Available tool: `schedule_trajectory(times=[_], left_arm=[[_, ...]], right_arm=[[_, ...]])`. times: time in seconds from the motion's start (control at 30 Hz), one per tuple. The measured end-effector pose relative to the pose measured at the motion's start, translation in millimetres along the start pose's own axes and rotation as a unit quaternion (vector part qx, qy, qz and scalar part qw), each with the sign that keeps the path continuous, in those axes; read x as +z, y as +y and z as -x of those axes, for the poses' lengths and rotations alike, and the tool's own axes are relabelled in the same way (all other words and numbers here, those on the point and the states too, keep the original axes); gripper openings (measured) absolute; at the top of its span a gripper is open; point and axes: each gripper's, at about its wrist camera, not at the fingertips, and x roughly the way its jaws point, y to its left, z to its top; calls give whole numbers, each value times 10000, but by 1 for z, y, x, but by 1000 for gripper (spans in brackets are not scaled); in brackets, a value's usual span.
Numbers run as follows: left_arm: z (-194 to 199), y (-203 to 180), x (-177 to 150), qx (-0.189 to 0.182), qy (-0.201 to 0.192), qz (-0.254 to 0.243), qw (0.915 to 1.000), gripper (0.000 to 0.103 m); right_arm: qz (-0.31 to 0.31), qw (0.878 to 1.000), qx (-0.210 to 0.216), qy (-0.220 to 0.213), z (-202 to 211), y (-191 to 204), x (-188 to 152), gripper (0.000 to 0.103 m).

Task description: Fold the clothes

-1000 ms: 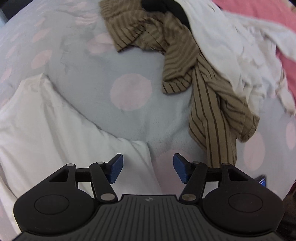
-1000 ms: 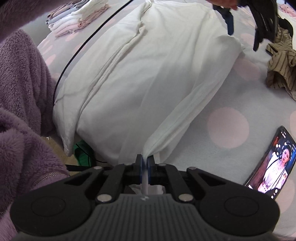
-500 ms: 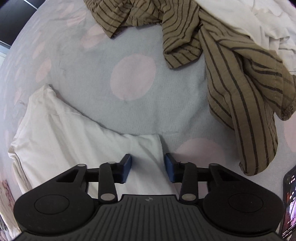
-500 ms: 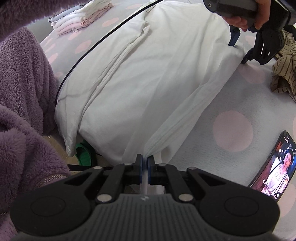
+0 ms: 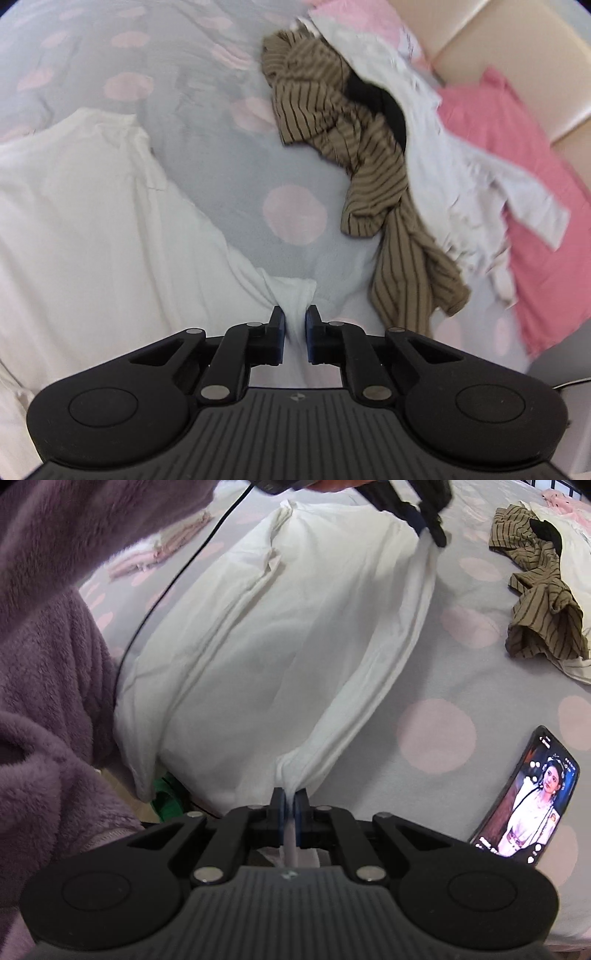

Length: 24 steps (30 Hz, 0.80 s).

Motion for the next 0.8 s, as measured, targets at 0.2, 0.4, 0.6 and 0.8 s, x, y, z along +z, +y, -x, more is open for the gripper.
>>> schedule_trajectory(times=[0.2,0.4,0.6,0.8], left_arm=[[33,44,-11,-512,-435,283,9973,8],[49,97,-28,-777,-620,593,9933,8],[33,150,-51,-1014,-548,1109,9871,7],[14,177,-60,-957,-436,1472,9835,8]], right_arm=[[3,9987,473,-161,2,22,13,6],[233,9975,673,-27,-16,52,34,6],[303,9962,695,427,-49,64,48,6],[318,9940,730,756,-71,69,54,6]])
